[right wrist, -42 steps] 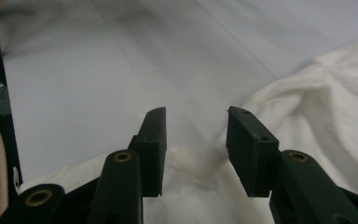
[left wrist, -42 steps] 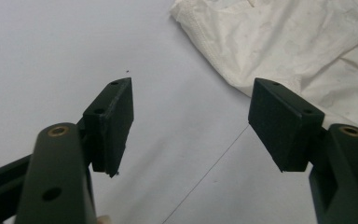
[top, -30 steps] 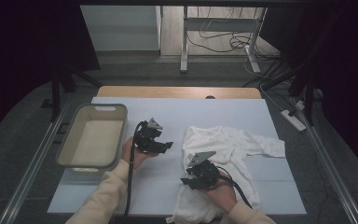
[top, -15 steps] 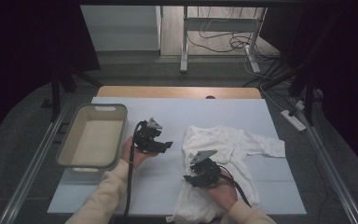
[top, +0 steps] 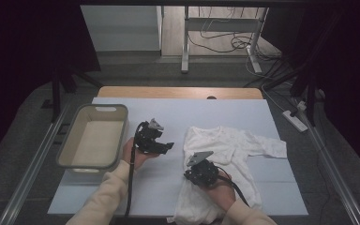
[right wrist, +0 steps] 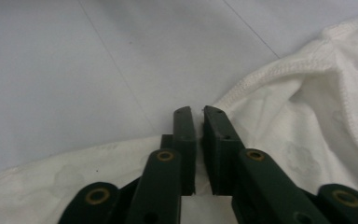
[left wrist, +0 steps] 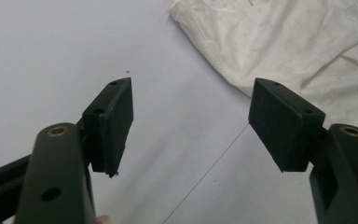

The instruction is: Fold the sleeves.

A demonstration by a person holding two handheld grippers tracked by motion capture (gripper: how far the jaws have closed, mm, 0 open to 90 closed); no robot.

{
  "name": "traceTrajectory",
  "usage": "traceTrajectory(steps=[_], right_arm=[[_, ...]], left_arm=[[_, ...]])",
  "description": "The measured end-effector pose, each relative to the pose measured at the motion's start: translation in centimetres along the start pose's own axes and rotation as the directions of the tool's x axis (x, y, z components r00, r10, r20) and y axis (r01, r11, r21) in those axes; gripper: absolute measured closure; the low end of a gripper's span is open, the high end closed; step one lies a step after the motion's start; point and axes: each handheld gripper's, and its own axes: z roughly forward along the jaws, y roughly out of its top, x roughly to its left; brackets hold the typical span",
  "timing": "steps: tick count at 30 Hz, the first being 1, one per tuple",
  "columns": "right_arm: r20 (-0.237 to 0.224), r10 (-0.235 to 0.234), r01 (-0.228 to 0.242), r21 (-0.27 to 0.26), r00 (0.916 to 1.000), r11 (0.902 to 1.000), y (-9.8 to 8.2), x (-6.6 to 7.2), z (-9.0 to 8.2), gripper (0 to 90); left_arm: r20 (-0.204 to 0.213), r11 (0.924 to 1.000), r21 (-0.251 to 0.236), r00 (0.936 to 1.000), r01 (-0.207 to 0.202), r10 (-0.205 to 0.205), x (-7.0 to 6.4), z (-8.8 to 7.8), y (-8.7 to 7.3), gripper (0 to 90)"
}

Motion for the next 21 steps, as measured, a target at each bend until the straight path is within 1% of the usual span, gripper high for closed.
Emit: traceTrajectory(steps=[4,8,9,13,17,21], right_arm=[[-0.001,-0.021,0.021,0.003,0.9998,0.9998,0.1,0.1,0.0,86.3],[-0.022,-0.021,0.021,0.0,0.9995,0.9998,0.1,0.3,-0.1,86.6],[-0.026,-0.029,0.029,0.0,0.9992,0.9996,0.1,0.4,-0.1,86.5],[-0.053,-0.044,0.044,-0.001,0.9976,0.999,0.2,1.0,0.1,86.5],[-0.067,-0.062,0.062,-0.005,0.9958,0.9981,0.3,1.5,0.1,86.7],[-0.082,-0.062,0.061,-0.012,0.9947,0.9981,0.4,2.0,0.0,86.7]], left_arm=[[0.0,1.0,0.002,1.0,0.001,-0.001,0.1,0.0,0.0,31.2],[-0.002,1.0,0.0,1.0,0.001,-0.001,0.0,0.0,0.0,31.2],[-0.002,1.0,0.002,1.0,0.0,0.0,0.1,0.0,0.0,31.2],[-0.001,1.0,0.008,1.0,0.0,0.0,0.1,0.1,0.0,31.2],[-0.002,1.0,0.008,1.0,-0.001,0.001,0.1,0.1,0.0,31.2],[-0.002,1.0,0.007,1.0,-0.004,0.004,0.1,0.1,0.0,31.2]])
